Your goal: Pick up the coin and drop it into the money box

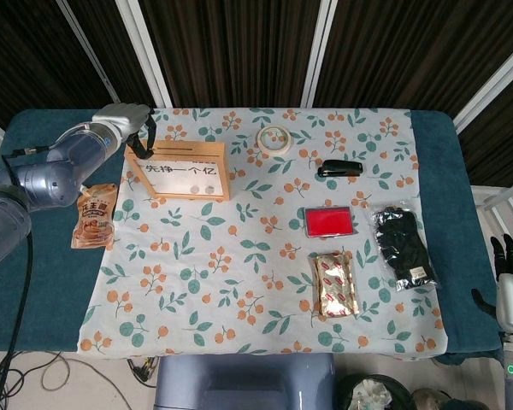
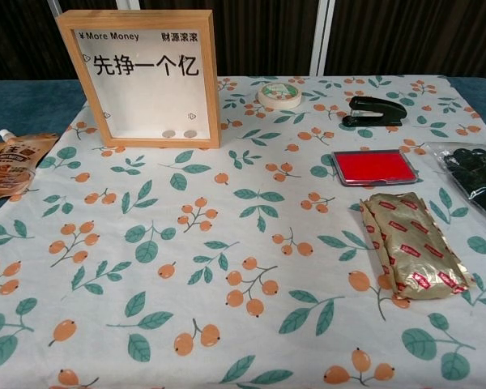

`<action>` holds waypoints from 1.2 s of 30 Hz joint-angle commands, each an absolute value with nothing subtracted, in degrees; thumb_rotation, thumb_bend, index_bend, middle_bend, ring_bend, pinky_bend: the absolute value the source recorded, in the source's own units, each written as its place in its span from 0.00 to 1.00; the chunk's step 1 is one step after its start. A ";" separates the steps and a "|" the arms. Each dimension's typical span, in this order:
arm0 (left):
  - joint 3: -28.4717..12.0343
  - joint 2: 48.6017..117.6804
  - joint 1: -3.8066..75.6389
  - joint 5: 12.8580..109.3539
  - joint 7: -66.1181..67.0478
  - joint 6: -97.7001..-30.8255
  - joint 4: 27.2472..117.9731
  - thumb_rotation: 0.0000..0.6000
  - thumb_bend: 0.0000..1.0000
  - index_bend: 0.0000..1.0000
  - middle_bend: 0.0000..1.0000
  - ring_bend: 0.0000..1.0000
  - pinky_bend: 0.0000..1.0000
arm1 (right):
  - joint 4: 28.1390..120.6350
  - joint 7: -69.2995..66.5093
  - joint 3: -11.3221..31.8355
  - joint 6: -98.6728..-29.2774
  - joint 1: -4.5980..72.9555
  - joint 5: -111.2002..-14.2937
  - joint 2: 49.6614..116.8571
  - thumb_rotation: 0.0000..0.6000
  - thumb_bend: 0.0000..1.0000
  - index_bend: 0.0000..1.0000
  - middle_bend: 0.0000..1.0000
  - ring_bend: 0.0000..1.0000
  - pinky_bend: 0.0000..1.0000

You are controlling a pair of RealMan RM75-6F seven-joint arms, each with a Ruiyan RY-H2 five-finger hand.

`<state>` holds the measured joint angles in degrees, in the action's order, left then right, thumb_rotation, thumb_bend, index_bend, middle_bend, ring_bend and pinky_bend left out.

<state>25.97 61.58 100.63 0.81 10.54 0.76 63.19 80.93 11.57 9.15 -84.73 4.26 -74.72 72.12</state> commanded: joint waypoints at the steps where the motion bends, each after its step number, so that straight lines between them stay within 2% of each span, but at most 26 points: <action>1: 25.88 63.80 100.00 4.09 7.00 -0.43 61.01 1.00 0.67 0.75 0.07 0.00 0.00 | 80.74 11.62 9.19 -84.59 4.27 -74.53 72.18 1.00 0.30 0.00 0.00 0.00 0.00; 8: 24.08 65.91 98.52 9.07 2.16 -1.20 58.25 1.00 0.67 0.75 0.07 0.00 0.00 | 80.14 11.62 9.36 -84.40 4.31 -74.12 72.37 1.00 0.30 0.00 0.00 0.00 0.00; 12: 23.13 66.90 98.08 11.53 -0.57 -1.25 56.95 1.00 0.71 0.76 0.09 0.00 0.00 | 79.97 11.52 9.48 -84.58 4.29 -74.12 72.35 1.00 0.30 0.00 0.00 0.00 0.00; 17: 23.43 67.98 97.78 14.01 -3.88 -0.66 55.32 1.00 0.72 0.76 0.09 0.00 0.00 | 79.87 11.35 9.48 -84.62 4.30 -74.26 72.28 1.00 0.30 0.00 0.00 0.00 0.00; 36: 21.18 69.56 97.87 23.22 -15.64 5.92 50.77 1.00 0.70 0.76 0.07 0.00 0.00 | 79.49 10.68 9.61 -85.05 4.31 -74.73 72.25 1.00 0.30 0.00 0.00 0.00 0.00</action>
<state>21.55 69.47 97.93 22.51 -14.94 5.54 51.12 79.50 10.68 9.60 -85.04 4.31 -74.73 72.25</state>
